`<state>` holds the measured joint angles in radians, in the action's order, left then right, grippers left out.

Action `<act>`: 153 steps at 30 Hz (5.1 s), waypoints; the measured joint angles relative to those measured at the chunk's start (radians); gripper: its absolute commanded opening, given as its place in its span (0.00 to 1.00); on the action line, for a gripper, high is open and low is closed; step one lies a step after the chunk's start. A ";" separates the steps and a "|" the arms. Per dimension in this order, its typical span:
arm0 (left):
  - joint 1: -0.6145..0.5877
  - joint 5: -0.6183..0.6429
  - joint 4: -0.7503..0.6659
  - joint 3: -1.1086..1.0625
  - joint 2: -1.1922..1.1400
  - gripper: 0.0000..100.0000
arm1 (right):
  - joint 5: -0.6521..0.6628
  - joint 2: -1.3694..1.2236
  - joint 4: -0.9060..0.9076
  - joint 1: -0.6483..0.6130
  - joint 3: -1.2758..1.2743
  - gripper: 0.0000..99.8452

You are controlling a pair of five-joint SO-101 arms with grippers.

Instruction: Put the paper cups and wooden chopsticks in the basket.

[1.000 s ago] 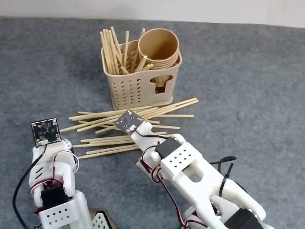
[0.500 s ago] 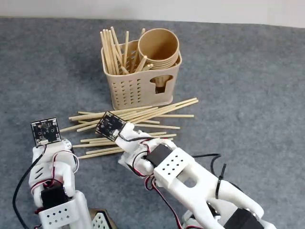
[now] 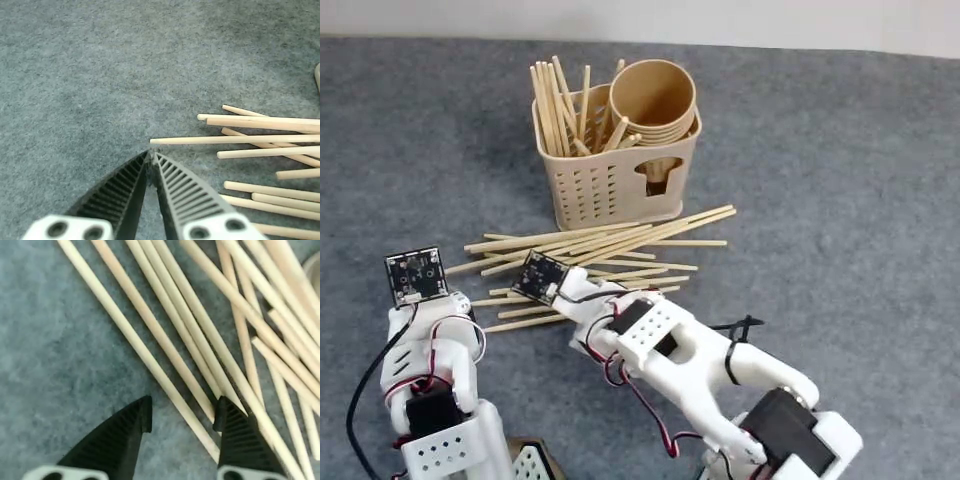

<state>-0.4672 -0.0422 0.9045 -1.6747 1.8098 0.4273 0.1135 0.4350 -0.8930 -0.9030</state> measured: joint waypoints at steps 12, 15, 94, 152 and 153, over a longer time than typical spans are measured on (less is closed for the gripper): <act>0.000 0.000 0.000 0.000 0.000 0.01 | 0.003 -0.103 0.038 0.028 0.068 0.02; 0.000 0.000 0.000 0.000 0.000 0.01 | 0.003 -0.112 0.126 0.029 0.095 0.01; 0.000 0.000 0.000 0.000 0.000 0.01 | -0.453 0.901 -0.270 0.124 -0.077 0.01; 0.000 0.000 0.000 0.000 0.000 0.01 | -0.453 0.172 -0.772 0.302 0.236 0.17; 0.000 0.000 0.000 0.000 0.000 0.01 | -0.453 0.173 -0.764 0.302 0.238 0.17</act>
<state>-0.4672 -0.0422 0.9045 -1.6747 1.8098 -0.0253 0.2869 -0.3291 -0.5907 -0.6651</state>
